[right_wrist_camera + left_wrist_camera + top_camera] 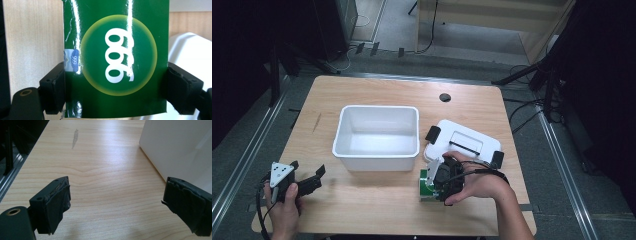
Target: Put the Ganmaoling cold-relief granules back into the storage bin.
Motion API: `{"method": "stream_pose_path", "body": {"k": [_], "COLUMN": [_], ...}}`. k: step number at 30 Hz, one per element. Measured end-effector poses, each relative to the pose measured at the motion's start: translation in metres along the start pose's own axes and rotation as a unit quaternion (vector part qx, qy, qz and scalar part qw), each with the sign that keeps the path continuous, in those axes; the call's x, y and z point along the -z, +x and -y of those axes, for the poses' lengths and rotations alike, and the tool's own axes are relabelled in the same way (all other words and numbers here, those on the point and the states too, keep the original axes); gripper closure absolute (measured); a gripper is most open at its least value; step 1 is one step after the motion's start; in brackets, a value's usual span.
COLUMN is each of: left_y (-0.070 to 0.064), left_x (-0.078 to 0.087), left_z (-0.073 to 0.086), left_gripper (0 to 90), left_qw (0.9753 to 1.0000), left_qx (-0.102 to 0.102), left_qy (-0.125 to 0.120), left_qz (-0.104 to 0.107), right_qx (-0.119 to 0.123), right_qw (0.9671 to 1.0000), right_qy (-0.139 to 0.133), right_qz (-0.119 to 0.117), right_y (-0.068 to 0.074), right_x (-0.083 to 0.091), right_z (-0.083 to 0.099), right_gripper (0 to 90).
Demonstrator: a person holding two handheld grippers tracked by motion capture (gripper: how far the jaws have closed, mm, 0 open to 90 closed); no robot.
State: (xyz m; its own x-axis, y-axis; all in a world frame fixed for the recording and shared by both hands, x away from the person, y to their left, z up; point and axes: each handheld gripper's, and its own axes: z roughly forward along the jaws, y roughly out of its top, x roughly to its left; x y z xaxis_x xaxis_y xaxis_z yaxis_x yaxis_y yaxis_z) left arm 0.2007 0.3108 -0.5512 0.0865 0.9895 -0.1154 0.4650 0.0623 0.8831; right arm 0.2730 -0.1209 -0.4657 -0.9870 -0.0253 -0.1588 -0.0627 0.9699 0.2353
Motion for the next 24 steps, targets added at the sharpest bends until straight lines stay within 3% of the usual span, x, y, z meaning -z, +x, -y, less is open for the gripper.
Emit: {"method": "stream_pose_path", "body": {"k": [5,24], "left_y": [0.000,0.000], "left_x": [0.000,0.000], "left_z": [0.000,0.000], "left_gripper": [8.0,8.0], "left_qw": [1.0000,1.0000], "left_qx": [0.000,0.000], "left_qy": [0.000,-0.001], "left_qz": [0.000,-0.001], "right_qx": [0.000,0.000], "right_qw": [0.9999,0.9999], "right_qy": [-0.013,-0.009], "right_qz": [0.001,0.012], "right_y": [-0.004,-0.036], "right_x": [0.013,0.062], "right_z": [0.003,0.002], "right_gripper": [17.1,17.1]}}
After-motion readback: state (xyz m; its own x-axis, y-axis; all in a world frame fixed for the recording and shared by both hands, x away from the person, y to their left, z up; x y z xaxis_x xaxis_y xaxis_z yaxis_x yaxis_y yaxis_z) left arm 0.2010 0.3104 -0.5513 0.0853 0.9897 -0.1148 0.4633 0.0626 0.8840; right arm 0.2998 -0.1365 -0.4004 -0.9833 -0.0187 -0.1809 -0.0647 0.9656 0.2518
